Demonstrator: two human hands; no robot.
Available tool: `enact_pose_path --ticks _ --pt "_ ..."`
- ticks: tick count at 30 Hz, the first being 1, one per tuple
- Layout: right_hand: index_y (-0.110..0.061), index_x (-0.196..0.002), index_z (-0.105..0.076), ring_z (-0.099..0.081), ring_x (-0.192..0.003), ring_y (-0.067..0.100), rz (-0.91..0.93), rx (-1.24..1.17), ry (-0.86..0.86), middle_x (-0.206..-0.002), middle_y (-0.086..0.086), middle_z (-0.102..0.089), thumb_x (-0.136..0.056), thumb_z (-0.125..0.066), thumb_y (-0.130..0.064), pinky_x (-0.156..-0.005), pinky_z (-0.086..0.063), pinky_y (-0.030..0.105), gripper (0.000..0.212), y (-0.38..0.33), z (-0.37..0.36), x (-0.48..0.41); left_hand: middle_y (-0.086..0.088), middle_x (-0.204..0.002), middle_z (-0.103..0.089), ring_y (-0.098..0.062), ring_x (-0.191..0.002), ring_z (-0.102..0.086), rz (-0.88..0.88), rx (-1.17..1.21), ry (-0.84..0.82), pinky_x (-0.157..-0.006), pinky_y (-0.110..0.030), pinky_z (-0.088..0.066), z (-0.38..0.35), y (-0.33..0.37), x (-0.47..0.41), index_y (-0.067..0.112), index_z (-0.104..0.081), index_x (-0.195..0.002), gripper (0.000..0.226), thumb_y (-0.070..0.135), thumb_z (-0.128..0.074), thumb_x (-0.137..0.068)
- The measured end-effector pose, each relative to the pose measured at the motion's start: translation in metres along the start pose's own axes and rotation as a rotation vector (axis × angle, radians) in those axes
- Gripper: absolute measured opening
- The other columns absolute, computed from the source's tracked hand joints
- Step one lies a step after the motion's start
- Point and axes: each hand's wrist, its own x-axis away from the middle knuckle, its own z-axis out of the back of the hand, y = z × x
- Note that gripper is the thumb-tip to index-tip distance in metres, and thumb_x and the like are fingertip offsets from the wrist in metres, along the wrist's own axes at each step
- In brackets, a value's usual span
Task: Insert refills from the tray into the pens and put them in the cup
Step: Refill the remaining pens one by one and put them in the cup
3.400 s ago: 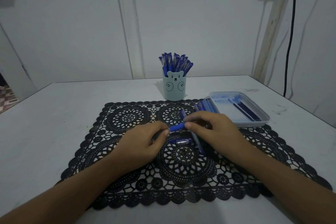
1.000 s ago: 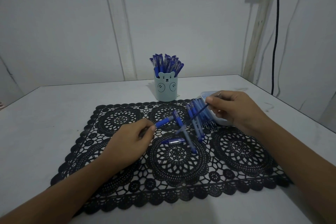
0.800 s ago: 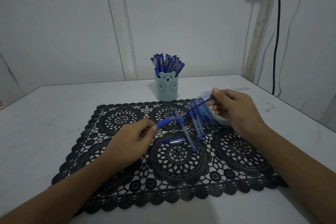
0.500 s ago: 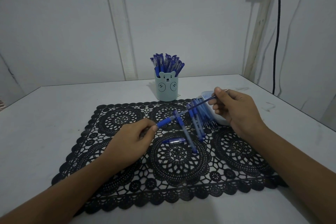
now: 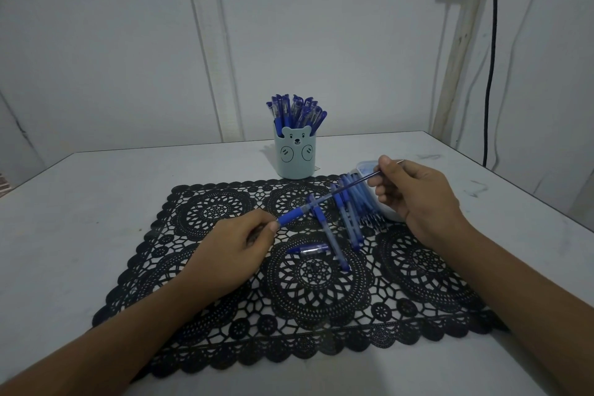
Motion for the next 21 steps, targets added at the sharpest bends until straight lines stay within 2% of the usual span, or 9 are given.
enact_pose_path --ticks 11,16,21 --pt "-0.005 -0.078 -0.062 -0.054 -0.052 0.007 -0.031 -0.019 -0.055 -0.058 -0.001 -0.065 -0.088 -0.053 -0.015 -0.053 -0.05 0.015 0.017 0.003 0.002 -0.002 -0.003 -0.063 -0.06 -0.021 -0.067 -0.052 -0.026 -0.001 0.011 -0.055 -0.028 -0.039 0.001 0.002 0.0 0.037 -0.053 -0.082 0.019 0.021 -0.049 -0.092" --pt "-0.006 -0.085 -0.065 -0.056 -0.061 0.008 -0.045 0.075 -0.257 -0.066 -0.001 -0.067 -0.075 -0.056 -0.025 -0.058 -0.05 0.017 0.022 0.005 -0.001 0.003 0.001 -0.061 -0.058 -0.02 -0.061 -0.052 -0.062 -0.016 -0.013 -0.051 -0.029 -0.039 0.001 0.001 0.001 0.039 -0.051 -0.081 0.019 0.025 -0.048 -0.093" --pt "-0.018 -0.085 -0.07 -0.06 -0.068 0.005 -0.002 0.337 -0.415 -0.072 -0.004 -0.068 -0.073 -0.062 -0.029 -0.062 -0.049 0.016 0.019 0.006 -0.01 0.019 0.006 -0.058 -0.054 -0.013 -0.054 -0.049 -0.138 -0.026 -0.056 -0.047 -0.021 -0.035 0.002 0.003 0.004 0.04 -0.05 -0.083 0.013 0.046 -0.039 -0.085"
